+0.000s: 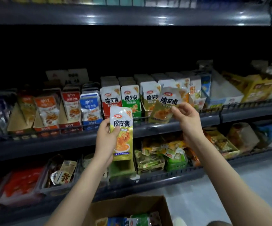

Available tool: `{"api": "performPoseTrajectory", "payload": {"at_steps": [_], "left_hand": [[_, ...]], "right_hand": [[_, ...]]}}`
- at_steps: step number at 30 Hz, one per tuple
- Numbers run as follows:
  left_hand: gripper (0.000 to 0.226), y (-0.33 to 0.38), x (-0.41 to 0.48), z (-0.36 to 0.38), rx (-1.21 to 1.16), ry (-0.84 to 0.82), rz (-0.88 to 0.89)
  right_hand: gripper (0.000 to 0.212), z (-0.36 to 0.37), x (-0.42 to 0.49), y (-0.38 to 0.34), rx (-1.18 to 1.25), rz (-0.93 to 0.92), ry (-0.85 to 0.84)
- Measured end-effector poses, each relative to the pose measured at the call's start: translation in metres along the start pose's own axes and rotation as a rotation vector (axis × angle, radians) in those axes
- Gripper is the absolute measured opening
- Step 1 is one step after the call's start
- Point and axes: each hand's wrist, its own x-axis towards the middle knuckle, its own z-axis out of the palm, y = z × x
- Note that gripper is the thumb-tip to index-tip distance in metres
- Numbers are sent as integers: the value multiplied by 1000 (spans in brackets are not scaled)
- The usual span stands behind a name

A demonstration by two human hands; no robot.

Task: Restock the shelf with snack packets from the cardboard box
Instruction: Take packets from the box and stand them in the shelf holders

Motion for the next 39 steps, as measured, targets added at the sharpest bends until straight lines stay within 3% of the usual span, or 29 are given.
{"api": "performPoseTrajectory", "payload": {"at_steps": [6, 13, 19, 23, 26, 28, 29, 32, 34, 39], "left_hand": [[39, 7, 38, 9, 16, 10, 53], [50, 0, 58, 12, 23, 21, 74], [46, -1, 61, 13, -5, 19, 65], [38, 3, 57, 18, -45, 0, 67], [27, 5, 53, 23, -48, -32, 77], [25, 8, 51, 27, -54, -52, 79], [22, 8, 49, 30, -62, -64, 82], [19, 10, 43, 39, -73, -100, 107], [21, 9, 38, 45, -35, -115, 145], [23, 10, 29, 54, 95, -156, 233]], "right_hand": [[9, 20, 66, -5, -103, -131, 12], [13, 24, 99, 19, -230, -88, -34], [22, 25, 96, 29, -541, -128, -139], [7, 30, 93, 39, -915, -136, -72], [25, 30, 82, 39, -993, -205, 103], [25, 33, 64, 28, -902, -331, 202], [25, 36, 53, 23, -797, -337, 150], [37, 48, 24, 13, -369, -15, -225], [39, 54, 14, 16, -168, 94, -343], [15, 48, 10, 13, 42, 102, -309]]}}
